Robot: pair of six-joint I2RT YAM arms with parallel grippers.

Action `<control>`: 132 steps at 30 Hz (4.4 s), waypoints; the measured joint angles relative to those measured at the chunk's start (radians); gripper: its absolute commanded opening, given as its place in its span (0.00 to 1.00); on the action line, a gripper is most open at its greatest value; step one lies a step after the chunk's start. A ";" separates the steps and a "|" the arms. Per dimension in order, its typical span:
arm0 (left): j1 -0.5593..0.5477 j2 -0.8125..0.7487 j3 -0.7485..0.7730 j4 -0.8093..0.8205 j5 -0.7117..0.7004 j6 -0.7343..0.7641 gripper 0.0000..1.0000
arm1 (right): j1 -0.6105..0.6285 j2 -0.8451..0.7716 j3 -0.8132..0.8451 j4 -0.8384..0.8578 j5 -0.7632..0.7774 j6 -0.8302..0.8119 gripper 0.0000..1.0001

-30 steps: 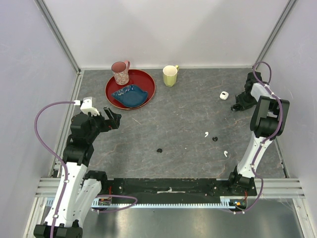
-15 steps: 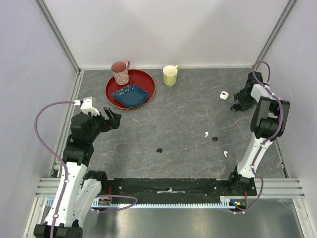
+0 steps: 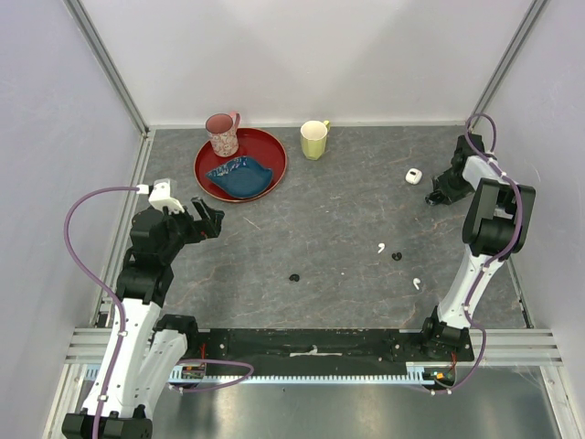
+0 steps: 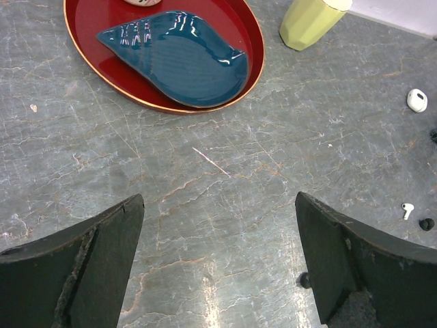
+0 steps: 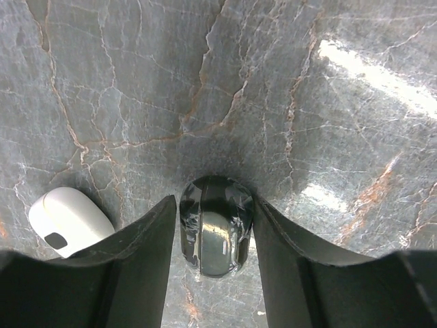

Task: Insert the wireless bluetooth earbuds into the charging case
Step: Pick up the charging case at the center of the board.

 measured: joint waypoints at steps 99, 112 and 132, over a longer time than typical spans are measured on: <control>-0.859 0.846 0.016 1.145 -0.315 -0.184 0.67 | 0.695 -0.881 -0.842 0.751 -0.350 0.482 0.00; -0.859 0.890 0.019 1.181 -0.316 -0.183 0.65 | 0.700 -0.894 -0.842 0.749 -0.364 0.485 0.00; -0.858 0.912 0.030 1.228 -0.331 -0.183 0.37 | 0.700 -0.903 -0.842 0.747 -0.390 0.496 0.00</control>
